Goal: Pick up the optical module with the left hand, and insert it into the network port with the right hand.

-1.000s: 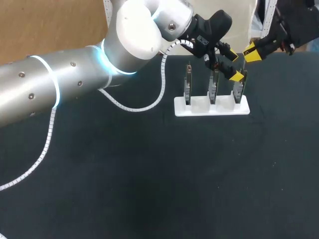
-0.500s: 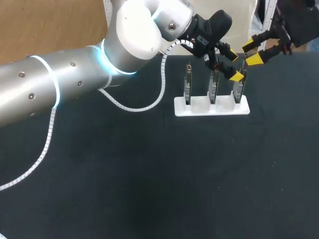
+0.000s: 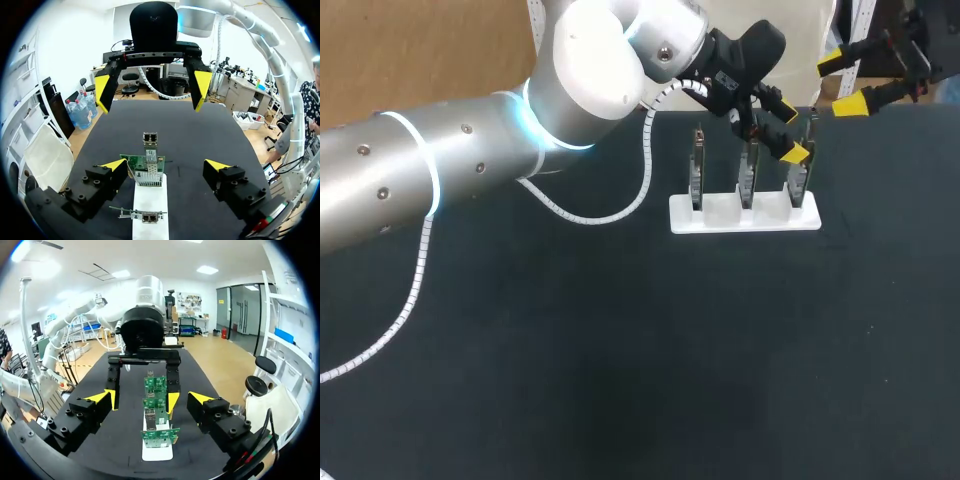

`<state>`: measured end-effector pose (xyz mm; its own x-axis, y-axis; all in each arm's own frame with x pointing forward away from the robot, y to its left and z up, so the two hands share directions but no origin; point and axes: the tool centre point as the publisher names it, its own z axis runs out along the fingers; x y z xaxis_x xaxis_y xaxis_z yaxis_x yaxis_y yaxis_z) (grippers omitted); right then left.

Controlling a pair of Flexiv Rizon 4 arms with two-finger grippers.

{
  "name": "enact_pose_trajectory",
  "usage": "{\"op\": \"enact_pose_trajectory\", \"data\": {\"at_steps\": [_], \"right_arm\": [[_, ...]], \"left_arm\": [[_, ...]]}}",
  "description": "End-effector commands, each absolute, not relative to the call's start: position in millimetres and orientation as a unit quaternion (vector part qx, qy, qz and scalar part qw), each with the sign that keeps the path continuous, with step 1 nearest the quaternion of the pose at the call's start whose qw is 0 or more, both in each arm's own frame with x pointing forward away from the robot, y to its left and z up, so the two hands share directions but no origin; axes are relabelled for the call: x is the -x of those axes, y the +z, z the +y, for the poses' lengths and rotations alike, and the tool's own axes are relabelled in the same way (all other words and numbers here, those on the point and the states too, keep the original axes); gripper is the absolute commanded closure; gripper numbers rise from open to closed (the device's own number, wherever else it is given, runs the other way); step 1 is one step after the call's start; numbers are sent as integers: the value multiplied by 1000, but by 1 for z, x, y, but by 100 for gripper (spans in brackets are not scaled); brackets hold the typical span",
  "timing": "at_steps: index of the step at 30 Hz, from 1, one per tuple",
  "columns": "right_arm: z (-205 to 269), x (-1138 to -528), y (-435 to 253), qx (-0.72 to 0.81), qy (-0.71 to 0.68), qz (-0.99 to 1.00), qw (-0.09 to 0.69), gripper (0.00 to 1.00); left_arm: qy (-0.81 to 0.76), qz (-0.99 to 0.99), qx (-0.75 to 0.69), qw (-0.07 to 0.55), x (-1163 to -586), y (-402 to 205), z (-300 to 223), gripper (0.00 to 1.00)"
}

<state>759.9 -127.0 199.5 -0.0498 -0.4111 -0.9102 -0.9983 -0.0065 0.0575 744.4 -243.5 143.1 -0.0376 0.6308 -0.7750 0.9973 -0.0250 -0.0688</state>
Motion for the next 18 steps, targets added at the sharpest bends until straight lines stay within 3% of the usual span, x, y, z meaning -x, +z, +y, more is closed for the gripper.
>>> {"op": "enact_pose_trajectory", "data": {"at_steps": [1,2,18], "right_arm": [[-126,-767,200,593,403,597,359,81],[-125,-766,200,590,406,597,362,100],[-111,-761,185,616,373,606,338,100]], "left_arm": [[-329,641,-636,275,-745,144,-244,0],[-329,641,-636,275,-745,144,-244,0],[-329,641,-636,275,-745,144,-244,0]]}}
